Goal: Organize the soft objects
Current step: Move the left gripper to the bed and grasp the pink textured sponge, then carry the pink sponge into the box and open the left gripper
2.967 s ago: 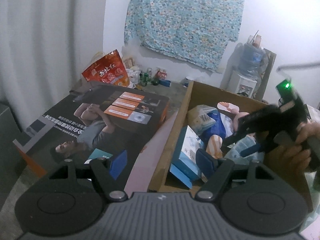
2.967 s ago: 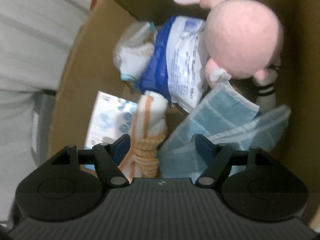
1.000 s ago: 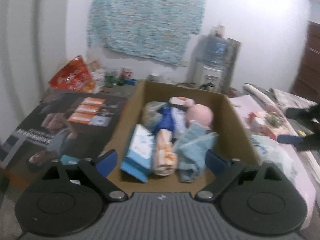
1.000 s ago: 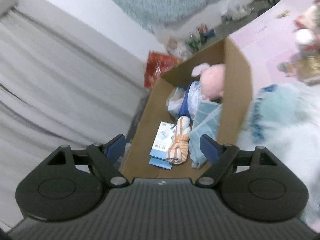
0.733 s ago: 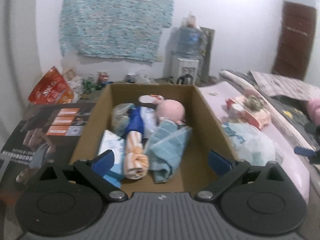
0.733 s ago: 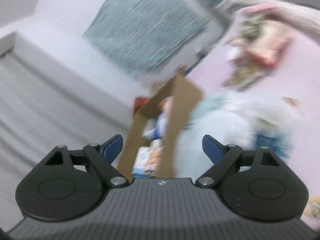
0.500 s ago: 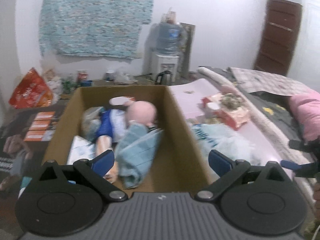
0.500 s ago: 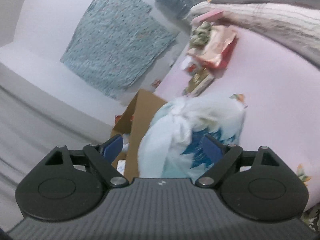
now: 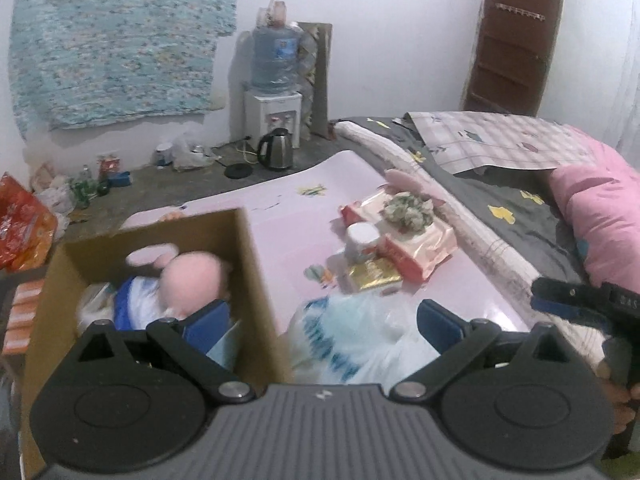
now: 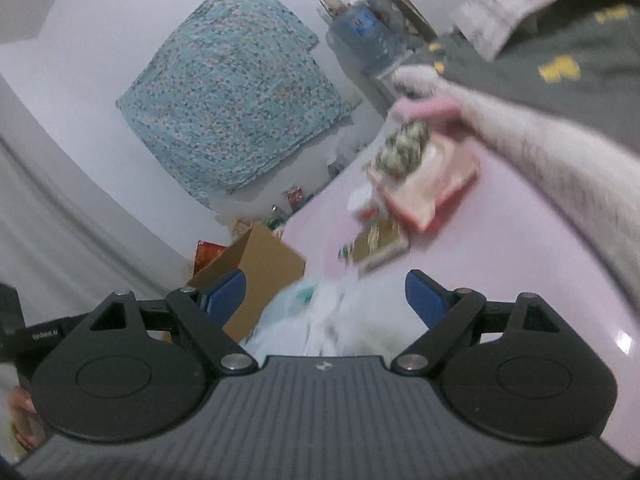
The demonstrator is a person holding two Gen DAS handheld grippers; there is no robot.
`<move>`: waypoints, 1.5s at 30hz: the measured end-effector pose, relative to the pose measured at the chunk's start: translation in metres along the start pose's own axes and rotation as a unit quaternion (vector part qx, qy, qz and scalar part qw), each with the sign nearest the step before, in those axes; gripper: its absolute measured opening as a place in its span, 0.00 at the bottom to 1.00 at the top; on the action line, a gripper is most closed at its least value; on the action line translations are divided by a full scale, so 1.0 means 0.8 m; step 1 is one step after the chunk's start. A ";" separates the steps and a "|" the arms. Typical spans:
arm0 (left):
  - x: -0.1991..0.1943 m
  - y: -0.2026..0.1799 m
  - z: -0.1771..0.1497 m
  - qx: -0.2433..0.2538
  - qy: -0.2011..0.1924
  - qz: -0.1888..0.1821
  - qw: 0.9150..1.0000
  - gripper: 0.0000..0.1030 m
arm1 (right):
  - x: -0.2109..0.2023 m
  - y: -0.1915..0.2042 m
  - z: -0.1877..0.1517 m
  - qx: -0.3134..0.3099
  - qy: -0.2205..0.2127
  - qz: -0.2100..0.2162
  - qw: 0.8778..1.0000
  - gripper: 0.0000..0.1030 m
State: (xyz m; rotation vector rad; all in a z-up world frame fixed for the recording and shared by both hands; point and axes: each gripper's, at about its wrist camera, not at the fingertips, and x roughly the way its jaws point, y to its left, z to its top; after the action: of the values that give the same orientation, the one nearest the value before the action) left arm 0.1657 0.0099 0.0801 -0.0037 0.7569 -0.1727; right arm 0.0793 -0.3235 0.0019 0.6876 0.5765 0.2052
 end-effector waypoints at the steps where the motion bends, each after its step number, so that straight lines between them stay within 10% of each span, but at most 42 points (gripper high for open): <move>1: 0.010 -0.004 0.011 0.001 0.003 -0.005 1.000 0.98 | 0.007 -0.006 0.018 0.002 -0.004 0.003 1.000 0.85; 12: 0.192 -0.035 0.156 -0.126 0.084 -0.082 0.985 0.97 | 0.130 -0.158 0.174 0.219 -0.041 -0.007 0.975 0.81; 23: 0.392 -0.096 0.212 -0.207 0.152 -0.090 0.962 0.90 | 0.239 -0.232 0.195 0.298 -0.010 -0.033 0.954 0.70; 32: 0.457 -0.110 0.210 -0.257 0.179 -0.092 0.945 0.74 | 0.285 -0.256 0.194 0.329 -0.002 -0.011 0.944 0.47; 38: 0.472 -0.103 0.202 -0.281 0.182 -0.089 0.938 0.45 | 0.298 -0.268 0.185 0.356 0.003 0.029 0.934 0.25; 45: 0.443 -0.097 0.205 -0.278 0.168 -0.117 0.939 0.40 | 0.281 -0.248 0.186 0.325 -0.002 0.042 0.945 0.23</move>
State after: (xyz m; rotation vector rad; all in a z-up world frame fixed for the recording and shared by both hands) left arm 0.5185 -0.1321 -0.0375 -0.6188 1.1269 -0.1834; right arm 0.3471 -0.4731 -0.1310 1.3539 0.6136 0.0878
